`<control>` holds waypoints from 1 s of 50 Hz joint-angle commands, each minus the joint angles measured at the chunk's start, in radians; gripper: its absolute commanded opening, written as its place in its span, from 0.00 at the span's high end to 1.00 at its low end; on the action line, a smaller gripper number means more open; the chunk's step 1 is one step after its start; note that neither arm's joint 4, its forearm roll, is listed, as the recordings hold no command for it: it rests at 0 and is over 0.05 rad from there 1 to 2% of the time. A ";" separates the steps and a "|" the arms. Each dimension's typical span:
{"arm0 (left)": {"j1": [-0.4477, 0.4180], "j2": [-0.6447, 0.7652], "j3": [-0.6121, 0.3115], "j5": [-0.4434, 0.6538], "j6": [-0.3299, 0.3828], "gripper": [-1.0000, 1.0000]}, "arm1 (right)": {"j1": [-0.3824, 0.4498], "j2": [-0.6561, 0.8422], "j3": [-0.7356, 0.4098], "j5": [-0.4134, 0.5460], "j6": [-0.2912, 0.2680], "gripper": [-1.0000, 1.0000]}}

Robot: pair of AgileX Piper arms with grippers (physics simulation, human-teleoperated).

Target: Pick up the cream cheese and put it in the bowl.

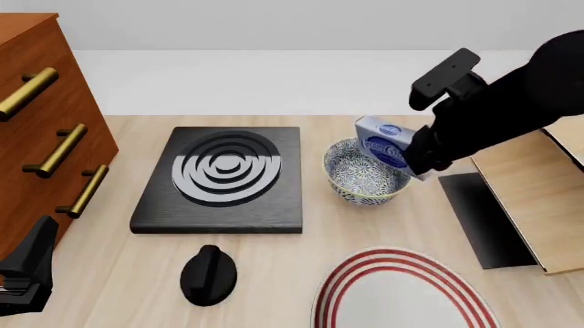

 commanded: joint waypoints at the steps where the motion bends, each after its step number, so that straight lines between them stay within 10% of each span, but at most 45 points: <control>1: 0.000 0.000 0.000 0.000 0.000 0.00 | -0.017 0.045 0.000 -0.029 0.029 1.00; 50: 0.000 0.000 0.000 0.000 0.000 0.00 | -0.035 0.204 0.052 -0.167 0.044 1.00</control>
